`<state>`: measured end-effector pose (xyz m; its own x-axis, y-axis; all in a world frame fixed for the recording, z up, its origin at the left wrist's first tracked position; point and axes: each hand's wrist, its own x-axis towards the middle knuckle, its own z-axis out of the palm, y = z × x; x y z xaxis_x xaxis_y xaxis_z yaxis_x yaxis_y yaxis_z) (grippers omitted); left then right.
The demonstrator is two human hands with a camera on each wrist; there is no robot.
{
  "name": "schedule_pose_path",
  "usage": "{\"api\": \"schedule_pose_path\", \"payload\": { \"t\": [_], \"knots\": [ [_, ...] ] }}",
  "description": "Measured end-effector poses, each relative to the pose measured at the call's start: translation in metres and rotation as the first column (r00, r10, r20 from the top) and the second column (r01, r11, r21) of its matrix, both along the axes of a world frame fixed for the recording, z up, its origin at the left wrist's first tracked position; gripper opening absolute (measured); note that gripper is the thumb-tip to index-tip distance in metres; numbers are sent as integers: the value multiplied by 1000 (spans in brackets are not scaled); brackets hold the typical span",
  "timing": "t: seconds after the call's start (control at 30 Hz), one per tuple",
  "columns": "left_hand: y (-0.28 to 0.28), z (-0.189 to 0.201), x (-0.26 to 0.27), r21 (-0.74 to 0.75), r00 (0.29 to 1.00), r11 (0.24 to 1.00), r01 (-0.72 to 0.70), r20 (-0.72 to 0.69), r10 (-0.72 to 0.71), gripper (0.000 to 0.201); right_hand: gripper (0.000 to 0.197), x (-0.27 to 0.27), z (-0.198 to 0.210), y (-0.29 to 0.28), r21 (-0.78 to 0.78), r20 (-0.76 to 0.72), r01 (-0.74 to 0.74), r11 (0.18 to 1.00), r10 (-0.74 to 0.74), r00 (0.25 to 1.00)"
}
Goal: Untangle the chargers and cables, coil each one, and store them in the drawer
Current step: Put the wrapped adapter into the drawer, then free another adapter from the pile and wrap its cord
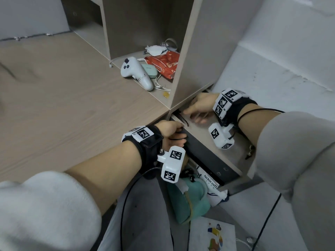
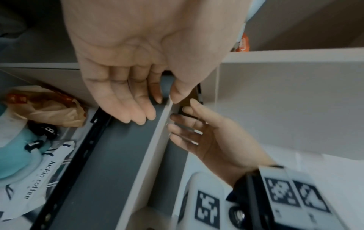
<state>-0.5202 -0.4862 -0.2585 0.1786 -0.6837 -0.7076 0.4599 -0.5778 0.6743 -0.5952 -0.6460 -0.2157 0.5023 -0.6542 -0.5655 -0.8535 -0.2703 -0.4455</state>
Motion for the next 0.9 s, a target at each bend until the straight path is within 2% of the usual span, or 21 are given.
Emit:
{"api": "schedule_pose_path", "payload": {
  "t": [0.1,0.2,0.27,0.37,0.5,0.63,0.8,0.9],
  "knots": [
    [15,27,4,-52,999,998,36,21,-35,31,31,-13,30,25,-15,94,13,1000,-11,995],
    [37,63,13,-122,995,988,92,43,-87,25,25,-19,64,59,-15,142,-37,999,38,989],
    [53,89,29,-199,997,979,52,70,-39,22,25,-15,84,84,-11,167,-75,997,76,983],
    [83,125,67,-325,971,943,-72,193,141,23,25,6,111,125,-46,225,-129,991,136,965],
    [134,160,122,-394,829,911,-121,465,312,16,33,54,140,183,-98,304,-255,962,273,913],
    [195,179,183,-400,630,909,-120,677,381,13,39,128,151,237,-200,303,-351,915,398,866],
    [275,189,255,-347,388,924,-159,839,382,22,46,222,153,298,-419,204,-465,780,580,789],
    [328,192,299,-352,295,914,-203,868,400,21,68,279,152,338,-525,183,-491,695,655,733]
  ]
}}
